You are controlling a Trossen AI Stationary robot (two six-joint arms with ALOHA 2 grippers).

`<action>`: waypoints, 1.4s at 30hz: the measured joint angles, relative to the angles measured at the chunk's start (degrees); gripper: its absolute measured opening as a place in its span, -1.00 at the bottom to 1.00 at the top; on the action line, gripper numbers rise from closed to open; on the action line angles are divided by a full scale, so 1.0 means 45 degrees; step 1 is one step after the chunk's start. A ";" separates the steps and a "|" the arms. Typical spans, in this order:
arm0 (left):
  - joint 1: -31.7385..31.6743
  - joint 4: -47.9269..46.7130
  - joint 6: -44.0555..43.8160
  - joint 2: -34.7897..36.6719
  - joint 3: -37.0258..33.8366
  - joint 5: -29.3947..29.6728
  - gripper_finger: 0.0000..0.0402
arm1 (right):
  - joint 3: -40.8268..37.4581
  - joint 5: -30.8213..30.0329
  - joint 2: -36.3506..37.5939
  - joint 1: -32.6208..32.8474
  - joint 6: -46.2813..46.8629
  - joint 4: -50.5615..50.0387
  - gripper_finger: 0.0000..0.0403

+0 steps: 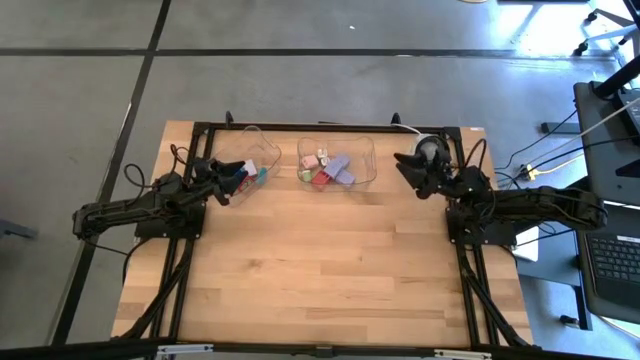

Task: Pick & Place Office items
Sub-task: Return to Home Position

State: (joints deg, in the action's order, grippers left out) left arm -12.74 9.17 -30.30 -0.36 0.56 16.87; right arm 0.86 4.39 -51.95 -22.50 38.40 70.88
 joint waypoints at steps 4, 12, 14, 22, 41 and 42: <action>0.0003 0.0001 0.0000 0.0000 0.0000 -0.0002 0.33 | 0.0000 0.0044 0.0302 0.0153 -0.0902 -0.1254 0.40; 0.0001 0.0000 0.0000 0.0000 0.0005 -0.0002 0.33 | 0.0000 -0.1142 0.5303 0.0791 -0.3021 -0.7143 0.40; -0.0002 -0.0002 0.0000 0.0000 0.0005 0.0001 0.33 | 0.0000 -0.1532 0.6298 0.0796 -0.3234 -0.8441 0.40; 0.0000 -0.0034 0.0000 0.0000 0.0005 -0.0002 0.33 | 0.0000 -0.1890 0.9260 0.0801 -0.4418 -1.1737 0.40; -0.0002 -0.0034 0.0000 0.0000 0.0005 -0.0002 0.33 | 0.0005 -0.2256 1.1551 0.0568 -0.4730 -1.4626 0.40; -0.0001 -0.0034 0.0000 0.0000 0.0005 -0.0002 0.33 | 0.0005 -0.2224 1.1551 0.0568 -0.4700 -1.4625 0.40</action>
State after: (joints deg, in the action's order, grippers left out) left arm -12.75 9.02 -30.30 -0.36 0.58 16.86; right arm 0.89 -5.62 0.03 -19.94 17.25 5.06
